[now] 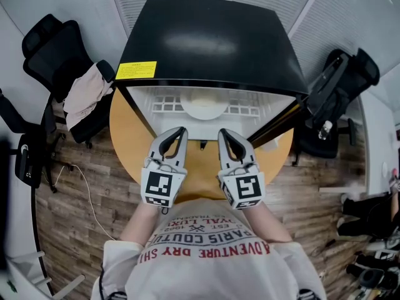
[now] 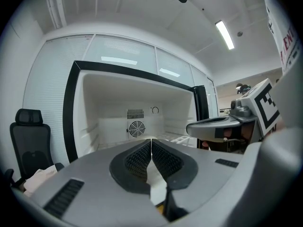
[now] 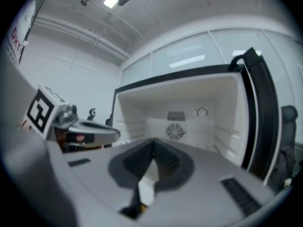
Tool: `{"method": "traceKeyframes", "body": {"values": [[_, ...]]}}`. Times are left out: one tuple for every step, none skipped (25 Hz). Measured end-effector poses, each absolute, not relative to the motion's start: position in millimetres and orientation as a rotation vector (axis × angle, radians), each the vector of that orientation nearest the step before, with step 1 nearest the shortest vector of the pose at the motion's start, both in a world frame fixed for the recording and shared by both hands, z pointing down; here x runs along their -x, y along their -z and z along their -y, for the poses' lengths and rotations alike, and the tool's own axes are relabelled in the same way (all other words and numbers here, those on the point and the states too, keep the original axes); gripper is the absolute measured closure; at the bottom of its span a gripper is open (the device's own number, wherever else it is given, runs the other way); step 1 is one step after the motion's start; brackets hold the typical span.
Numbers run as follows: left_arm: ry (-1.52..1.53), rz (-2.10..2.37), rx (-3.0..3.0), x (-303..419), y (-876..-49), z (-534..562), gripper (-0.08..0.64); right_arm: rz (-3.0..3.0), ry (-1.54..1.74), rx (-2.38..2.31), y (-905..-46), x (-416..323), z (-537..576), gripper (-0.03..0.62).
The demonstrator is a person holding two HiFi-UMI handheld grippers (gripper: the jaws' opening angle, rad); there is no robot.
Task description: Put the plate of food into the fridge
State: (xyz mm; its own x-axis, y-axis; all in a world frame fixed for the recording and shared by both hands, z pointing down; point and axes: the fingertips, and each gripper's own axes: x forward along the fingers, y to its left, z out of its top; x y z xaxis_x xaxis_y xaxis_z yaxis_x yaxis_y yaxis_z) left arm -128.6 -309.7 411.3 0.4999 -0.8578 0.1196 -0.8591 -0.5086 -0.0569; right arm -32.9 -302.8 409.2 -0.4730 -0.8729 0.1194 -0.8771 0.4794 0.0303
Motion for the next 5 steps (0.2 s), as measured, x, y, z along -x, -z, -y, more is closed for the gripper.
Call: {"method": "traceKeyframes", "body": {"values": [[-0.205, 1.552, -2.71, 128.7, -411.3, 309.6, 0.531, 2.593, -0.044, -1.555, -407.7, 32.0, 302.6, 0.565], [-0.203, 1.553, -2.708, 128.8, -411.2, 309.6, 0.531, 2.589, -0.034, -1.563, -406.3, 31.5, 302.6, 0.565], [-0.2, 1.553, -2.706, 128.9, -411.1, 310.0, 0.531, 2.589, -0.019, -1.567, -405.0, 31.4, 302.9, 0.565], [-0.197, 1.553, -2.704, 128.8, -410.9, 310.6, 0.531, 2.592, -0.003, -1.569, -403.8, 31.6, 303.3, 0.565], [-0.193, 1.554, -2.703, 128.8, -410.6, 311.2, 0.531, 2.597, 0.013, -1.57, -402.7, 32.0, 303.7, 0.565]]}}
